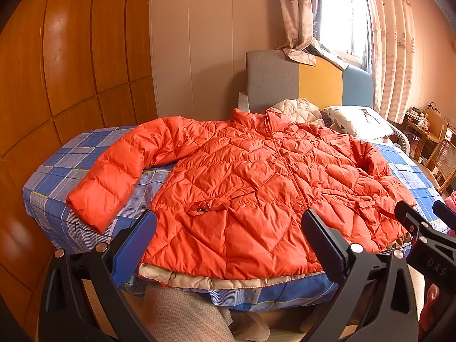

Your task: Fold large clothes

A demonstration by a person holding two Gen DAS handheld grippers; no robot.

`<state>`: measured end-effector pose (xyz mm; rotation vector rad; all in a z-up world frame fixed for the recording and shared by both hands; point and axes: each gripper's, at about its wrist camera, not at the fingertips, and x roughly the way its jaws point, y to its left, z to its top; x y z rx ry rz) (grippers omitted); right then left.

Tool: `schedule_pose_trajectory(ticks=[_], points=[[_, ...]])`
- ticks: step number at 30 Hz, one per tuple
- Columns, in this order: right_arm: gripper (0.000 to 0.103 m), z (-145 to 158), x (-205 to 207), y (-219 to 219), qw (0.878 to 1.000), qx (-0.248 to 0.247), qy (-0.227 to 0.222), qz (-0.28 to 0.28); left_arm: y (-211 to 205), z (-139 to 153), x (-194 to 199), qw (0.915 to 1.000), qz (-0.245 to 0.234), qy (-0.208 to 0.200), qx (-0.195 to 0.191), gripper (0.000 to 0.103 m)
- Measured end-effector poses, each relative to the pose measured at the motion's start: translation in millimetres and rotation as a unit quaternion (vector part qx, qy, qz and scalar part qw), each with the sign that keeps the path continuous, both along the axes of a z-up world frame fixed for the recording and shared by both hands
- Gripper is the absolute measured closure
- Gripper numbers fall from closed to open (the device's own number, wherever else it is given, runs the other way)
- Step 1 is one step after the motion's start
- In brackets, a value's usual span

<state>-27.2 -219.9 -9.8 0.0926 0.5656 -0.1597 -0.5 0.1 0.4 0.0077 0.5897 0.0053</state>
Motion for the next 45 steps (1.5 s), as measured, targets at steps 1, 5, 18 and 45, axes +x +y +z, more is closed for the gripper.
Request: schedule_pose_trajectory(ticks=[1, 5, 18, 45], points=[[0.003, 0.1, -0.7, -0.3, 1.000, 0.000, -0.001, 0.000, -0.2, 0.0, 0.1, 1.0000, 0.000, 0.000, 0.002, 0.002], [0.003, -0.5, -0.7, -0.3, 1.000, 0.000, 0.001, 0.000, -1.7, -3.9, 0.0, 1.0000, 0.000, 0.001, 0.001, 0.002], [0.003, -2.1, 0.3, -0.1, 1.000, 0.001, 0.006, 0.001, -0.3, -6.9, 2.3, 1.0000, 0.000, 0.002, 0.001, 0.002], [0.003, -5.5, 1.0, -1.9, 1.000, 0.010, 0.016, 0.000, 6.7, -19.3, 3.8, 0.9999, 0.003, 0.014, 0.002, 0.002]])
